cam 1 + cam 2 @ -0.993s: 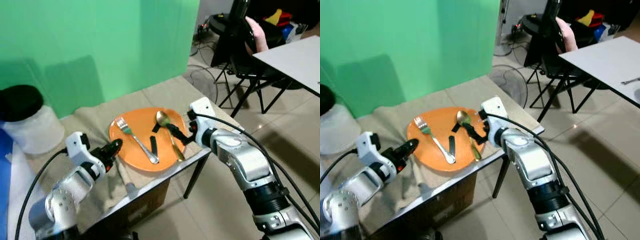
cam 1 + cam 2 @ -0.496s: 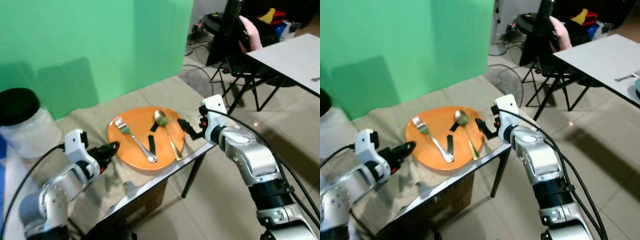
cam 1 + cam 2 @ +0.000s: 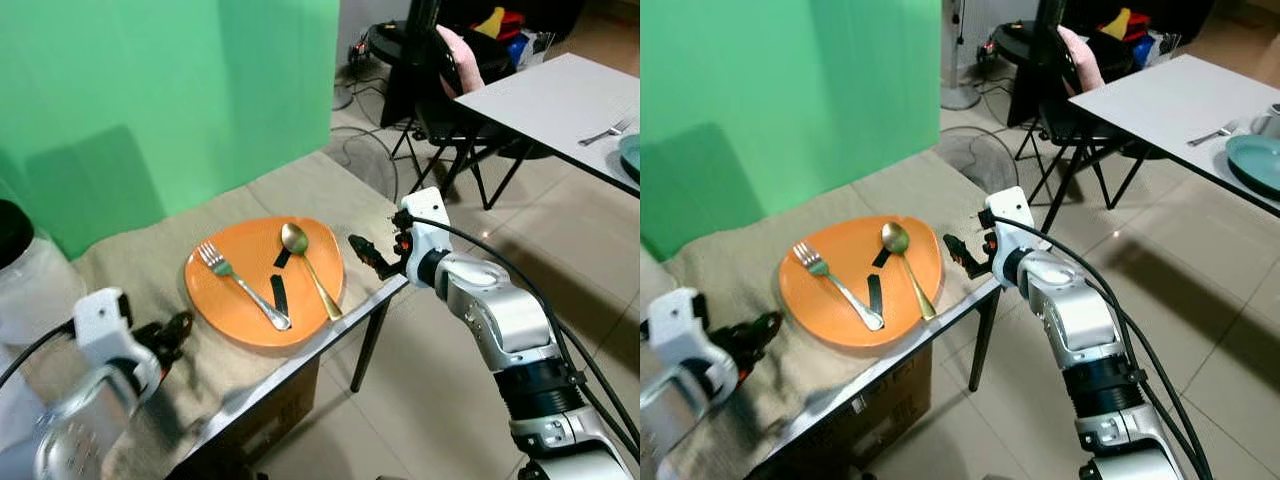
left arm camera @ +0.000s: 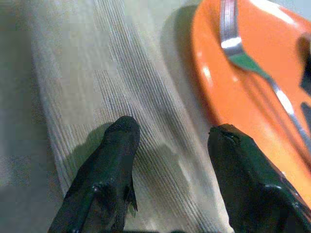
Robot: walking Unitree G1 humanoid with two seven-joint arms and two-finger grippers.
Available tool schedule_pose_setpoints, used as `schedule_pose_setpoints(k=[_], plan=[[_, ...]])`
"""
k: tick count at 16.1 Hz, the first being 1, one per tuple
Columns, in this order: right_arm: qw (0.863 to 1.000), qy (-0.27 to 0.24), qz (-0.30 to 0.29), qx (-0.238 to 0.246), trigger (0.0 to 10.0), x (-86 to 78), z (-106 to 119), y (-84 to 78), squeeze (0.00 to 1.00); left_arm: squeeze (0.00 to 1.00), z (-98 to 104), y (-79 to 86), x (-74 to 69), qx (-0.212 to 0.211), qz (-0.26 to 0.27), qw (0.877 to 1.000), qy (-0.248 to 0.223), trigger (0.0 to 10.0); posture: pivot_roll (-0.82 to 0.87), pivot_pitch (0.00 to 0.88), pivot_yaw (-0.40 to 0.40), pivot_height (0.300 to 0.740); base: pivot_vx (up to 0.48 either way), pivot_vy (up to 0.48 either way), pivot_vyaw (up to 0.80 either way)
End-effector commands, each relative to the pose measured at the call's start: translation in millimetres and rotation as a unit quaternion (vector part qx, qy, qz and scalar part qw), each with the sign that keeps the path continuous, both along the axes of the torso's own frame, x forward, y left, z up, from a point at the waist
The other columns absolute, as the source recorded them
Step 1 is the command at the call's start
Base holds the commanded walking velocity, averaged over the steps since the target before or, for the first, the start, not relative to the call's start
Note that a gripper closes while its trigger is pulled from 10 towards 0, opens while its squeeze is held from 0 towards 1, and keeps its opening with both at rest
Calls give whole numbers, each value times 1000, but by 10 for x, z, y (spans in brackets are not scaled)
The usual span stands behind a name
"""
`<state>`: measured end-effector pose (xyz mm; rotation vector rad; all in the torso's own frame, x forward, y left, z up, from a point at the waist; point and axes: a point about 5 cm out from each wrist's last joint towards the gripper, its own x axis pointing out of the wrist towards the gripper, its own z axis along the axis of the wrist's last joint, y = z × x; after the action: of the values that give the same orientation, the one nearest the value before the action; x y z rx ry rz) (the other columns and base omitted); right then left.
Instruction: Setting the table
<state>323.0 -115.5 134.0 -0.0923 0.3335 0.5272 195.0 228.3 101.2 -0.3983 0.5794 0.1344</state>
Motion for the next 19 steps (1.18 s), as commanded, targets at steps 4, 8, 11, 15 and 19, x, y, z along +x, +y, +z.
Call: schedule_pose_setpoints(k=[4,8,11,15,19], plan=[[1000,-3,30,-7,10000,3,9,53,0,0,-68,65,-231,25,39,997,59,10000,-34,8,-28,740,0,0,0],[998,2,62,-10,10000,-47,-32,142,0,0,-60,121,-419,56,58,993,81,10000,-17,1,-39,740,0,0,0],[997,2,74,-7,10000,-62,-31,189,0,0,-28,252,-473,82,75,990,86,10000,-15,0,-42,740,0,0,0],[996,-2,84,-9,10000,-61,-15,190,0,0,199,329,-340,129,52,990,29,10000,-18,0,-40,740,0,0,0],[996,-4,89,-7,10000,-65,-15,214,0,0,358,159,-138,82,10,996,-43,10000,-22,0,-40,740,0,0,0]])
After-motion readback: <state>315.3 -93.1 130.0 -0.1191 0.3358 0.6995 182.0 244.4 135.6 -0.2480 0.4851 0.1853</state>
